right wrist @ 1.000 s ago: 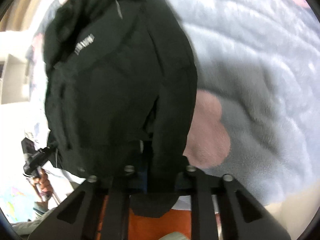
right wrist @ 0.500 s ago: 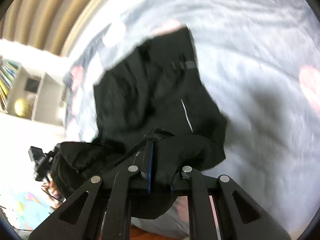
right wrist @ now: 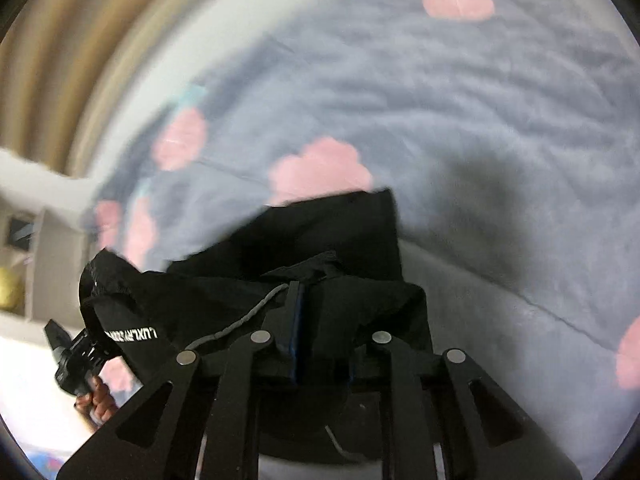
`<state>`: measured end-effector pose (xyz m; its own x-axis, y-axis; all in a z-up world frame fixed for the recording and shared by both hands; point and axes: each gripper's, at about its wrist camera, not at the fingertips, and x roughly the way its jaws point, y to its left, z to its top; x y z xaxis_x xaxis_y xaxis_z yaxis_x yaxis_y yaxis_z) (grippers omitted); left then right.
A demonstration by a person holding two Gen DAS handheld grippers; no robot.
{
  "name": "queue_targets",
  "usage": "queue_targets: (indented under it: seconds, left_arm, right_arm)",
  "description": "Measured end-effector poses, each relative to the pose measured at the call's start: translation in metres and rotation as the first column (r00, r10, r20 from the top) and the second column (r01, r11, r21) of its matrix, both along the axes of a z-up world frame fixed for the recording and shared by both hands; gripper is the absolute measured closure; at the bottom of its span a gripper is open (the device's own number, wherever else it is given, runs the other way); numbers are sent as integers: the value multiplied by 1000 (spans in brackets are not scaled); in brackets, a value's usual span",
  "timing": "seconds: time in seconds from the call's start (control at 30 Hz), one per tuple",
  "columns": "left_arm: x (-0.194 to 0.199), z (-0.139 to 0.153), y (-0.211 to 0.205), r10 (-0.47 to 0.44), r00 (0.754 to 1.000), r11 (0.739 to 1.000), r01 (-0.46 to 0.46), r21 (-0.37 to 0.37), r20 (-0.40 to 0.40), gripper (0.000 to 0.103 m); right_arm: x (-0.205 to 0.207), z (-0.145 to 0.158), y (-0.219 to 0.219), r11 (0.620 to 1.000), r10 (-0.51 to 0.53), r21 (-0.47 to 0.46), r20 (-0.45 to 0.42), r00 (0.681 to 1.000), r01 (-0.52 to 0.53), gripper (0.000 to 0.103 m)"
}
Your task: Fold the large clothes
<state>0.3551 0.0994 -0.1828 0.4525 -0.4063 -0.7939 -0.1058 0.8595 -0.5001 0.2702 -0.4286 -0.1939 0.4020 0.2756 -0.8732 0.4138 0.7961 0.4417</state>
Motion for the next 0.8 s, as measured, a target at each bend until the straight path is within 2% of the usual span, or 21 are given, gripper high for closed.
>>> queue_targets:
  seconds: [0.07, 0.17, 0.33, 0.47, 0.53, 0.63, 0.73, 0.8]
  left_arm:
    - [17, -43, -13, -4, 996, 998, 10, 68, -85, 80]
    - [30, -89, -22, -15, 990, 997, 26, 74, -142, 79]
    - [34, -104, -21, -27, 991, 997, 35, 62, -131, 78]
    - [33, -87, -12, -79, 987, 996, 85, 38, -139, 78]
    - [31, -66, -6, -97, 990, 994, 102, 49, -101, 76]
    - [23, -24, 8, -124, 992, 991, 124, 44, -11, 76]
    - [20, 9, 25, -145, 989, 988, 145, -53, 15, 75]
    - [16, 24, 37, -175, 984, 970, 174, -169, 11, 71]
  right_arm:
    - [15, -34, 3, 1000, -2, -12, -81, 997, 1, 79]
    - [30, -76, 6, 1000, -4, 12, -129, 992, 5, 79]
    - [41, -102, 4, 999, -24, 45, -155, 988, 31, 78]
    - [38, -89, -6, 998, -32, 56, -135, 990, 39, 78]
    - [24, -64, -26, 988, -107, 108, -57, 993, 113, 78]
    - [14, -39, -42, 972, -133, 194, 1, 991, 130, 77]
    - [9, -15, -45, 969, -99, 230, 21, 995, 92, 74]
    - [4, -4, -45, 964, -79, 256, 34, 996, 68, 64]
